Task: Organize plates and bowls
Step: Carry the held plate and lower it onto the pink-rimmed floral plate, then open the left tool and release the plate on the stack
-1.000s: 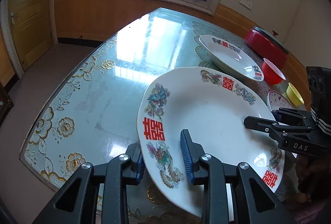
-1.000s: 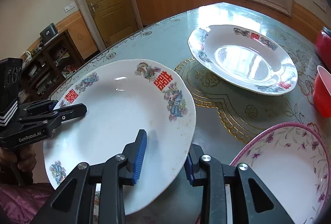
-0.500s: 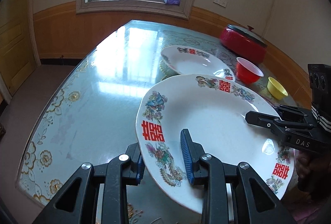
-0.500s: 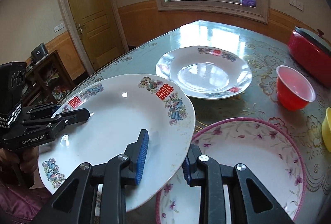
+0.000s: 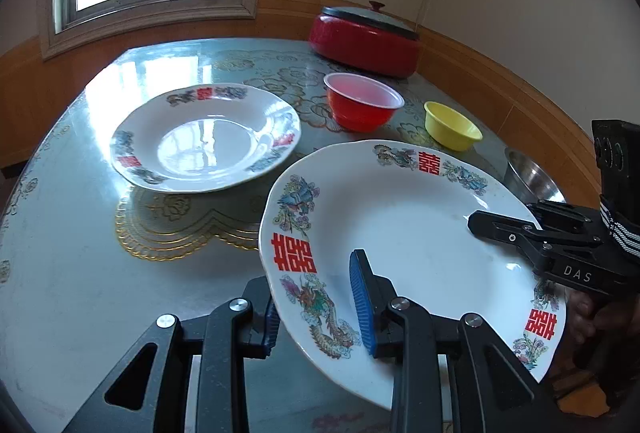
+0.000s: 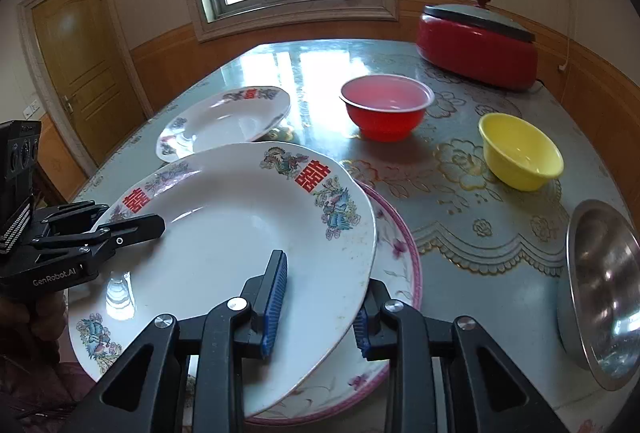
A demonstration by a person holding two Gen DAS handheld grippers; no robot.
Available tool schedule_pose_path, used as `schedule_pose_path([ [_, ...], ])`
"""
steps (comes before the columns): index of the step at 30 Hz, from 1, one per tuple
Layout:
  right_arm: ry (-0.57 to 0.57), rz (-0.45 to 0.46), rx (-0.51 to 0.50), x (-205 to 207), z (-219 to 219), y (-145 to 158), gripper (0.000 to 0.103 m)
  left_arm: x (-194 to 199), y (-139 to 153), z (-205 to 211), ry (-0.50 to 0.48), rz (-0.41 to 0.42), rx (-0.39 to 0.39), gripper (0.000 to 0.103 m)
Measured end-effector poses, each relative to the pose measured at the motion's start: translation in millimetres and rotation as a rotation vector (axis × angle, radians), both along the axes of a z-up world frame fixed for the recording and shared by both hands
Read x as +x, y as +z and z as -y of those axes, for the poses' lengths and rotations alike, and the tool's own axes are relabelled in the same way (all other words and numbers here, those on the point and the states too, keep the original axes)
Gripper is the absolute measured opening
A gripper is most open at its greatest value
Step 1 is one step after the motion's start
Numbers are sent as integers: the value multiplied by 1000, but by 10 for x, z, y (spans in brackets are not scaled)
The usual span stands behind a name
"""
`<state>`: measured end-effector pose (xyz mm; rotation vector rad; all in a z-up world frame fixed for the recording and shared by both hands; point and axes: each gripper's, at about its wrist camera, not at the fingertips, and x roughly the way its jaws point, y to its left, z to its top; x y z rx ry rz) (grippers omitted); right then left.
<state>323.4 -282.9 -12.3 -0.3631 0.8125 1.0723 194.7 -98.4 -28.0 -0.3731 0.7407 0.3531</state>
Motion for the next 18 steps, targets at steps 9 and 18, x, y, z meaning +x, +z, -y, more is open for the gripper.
schedule_pose_path([
  [9, -50, -32, -29, 219, 117, -211, 31, 175, -73, 121, -21, -36, 37, 33],
  [18, -27, -25, -19, 223, 136, -210, 33, 144, -99, 145, -23, -41, 23, 34],
])
